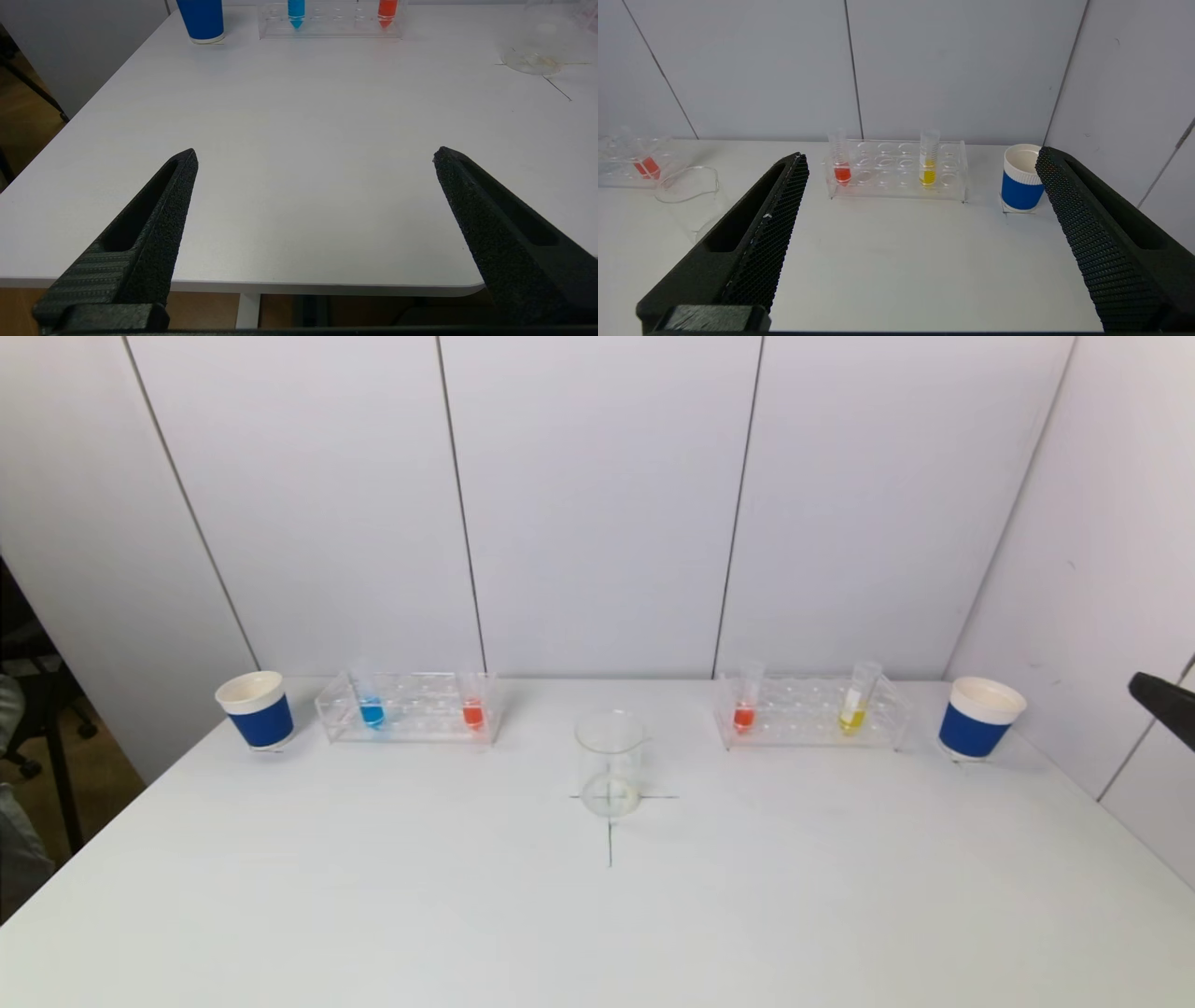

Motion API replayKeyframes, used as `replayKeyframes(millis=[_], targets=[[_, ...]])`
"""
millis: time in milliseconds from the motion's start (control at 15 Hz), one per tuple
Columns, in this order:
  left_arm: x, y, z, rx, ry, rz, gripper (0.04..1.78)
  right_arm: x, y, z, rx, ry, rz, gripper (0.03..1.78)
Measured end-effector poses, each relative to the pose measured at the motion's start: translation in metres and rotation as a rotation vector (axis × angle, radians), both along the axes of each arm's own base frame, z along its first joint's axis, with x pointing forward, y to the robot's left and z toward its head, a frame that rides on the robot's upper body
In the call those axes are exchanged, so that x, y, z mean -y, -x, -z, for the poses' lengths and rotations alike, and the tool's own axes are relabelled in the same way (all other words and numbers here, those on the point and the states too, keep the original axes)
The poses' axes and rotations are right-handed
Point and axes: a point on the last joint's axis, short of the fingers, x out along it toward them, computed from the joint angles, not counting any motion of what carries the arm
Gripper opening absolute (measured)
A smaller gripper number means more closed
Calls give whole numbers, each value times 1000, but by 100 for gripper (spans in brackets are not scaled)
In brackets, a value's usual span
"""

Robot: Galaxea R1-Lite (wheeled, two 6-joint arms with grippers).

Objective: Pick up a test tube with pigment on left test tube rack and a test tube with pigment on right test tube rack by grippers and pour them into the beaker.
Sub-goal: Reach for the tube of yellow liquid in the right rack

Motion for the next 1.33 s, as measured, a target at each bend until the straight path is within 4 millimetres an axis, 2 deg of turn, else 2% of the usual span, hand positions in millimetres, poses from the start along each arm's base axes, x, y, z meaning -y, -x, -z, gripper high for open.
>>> replayKeyframes(millis=[333, 600, 1000, 1200, 1333], targets=[[0, 0, 0, 0, 0, 0, 176, -7, -65, 16, -24, 3, -18, 177], [0, 0, 0, 0, 0, 1, 176, -12, -102, 40, -40, 3, -26, 177], [0, 0, 0, 0, 0, 1, 176, -15, -145, 83, -13, -2, 16, 177], [0, 0, 0, 0, 0, 1, 176, -17, -160, 104, 11, -5, 28, 177], [0, 0, 0, 0, 0, 0, 176, -18, -167, 122, -35, 0, 35, 177]])
